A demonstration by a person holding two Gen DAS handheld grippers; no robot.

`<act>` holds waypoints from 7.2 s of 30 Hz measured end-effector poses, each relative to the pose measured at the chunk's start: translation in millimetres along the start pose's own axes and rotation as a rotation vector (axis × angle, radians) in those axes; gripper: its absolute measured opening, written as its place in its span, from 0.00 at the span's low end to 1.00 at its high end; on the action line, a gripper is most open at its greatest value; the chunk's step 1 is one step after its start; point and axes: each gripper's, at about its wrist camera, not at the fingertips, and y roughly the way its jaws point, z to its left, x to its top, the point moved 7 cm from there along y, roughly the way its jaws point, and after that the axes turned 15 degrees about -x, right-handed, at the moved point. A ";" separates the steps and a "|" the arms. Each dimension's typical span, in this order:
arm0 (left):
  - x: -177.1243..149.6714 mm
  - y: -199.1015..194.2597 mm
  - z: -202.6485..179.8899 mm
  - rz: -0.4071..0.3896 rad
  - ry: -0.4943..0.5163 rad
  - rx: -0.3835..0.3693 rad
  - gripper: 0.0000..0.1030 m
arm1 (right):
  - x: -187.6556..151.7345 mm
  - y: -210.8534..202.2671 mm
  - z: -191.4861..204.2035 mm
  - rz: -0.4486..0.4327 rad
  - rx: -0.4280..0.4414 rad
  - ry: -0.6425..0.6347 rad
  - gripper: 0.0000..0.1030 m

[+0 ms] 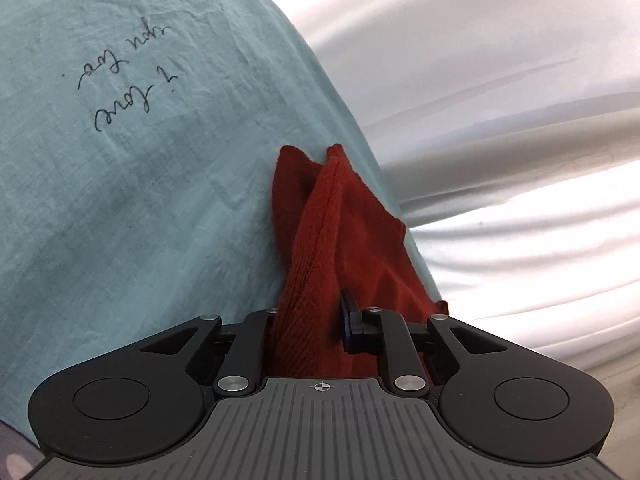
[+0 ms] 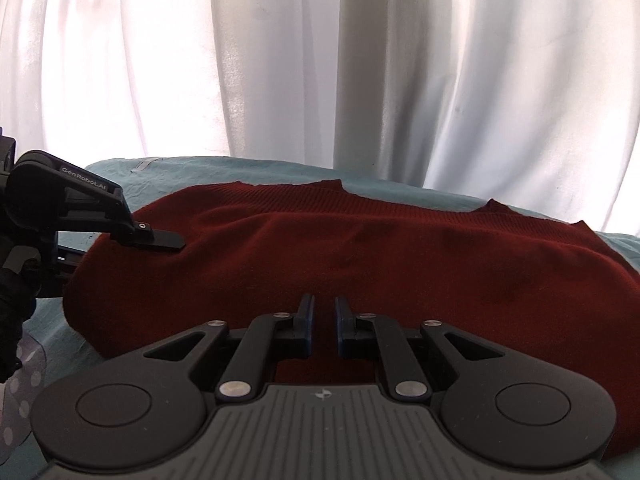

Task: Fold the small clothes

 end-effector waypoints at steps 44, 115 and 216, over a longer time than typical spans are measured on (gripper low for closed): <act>-97.9 121.8 -124.1 0.222 0.522 0.147 0.17 | -6.2 -28.8 -101.3 0.019 -0.071 0.283 0.20; -72.8 22.9 -78.3 0.074 0.406 0.248 0.55 | 79.4 -0.8 -44.7 -0.113 -0.029 -0.072 0.15; -146.7 108.4 -165.2 0.191 0.611 0.231 0.73 | 13.7 5.7 -216.5 0.063 -0.062 0.345 0.00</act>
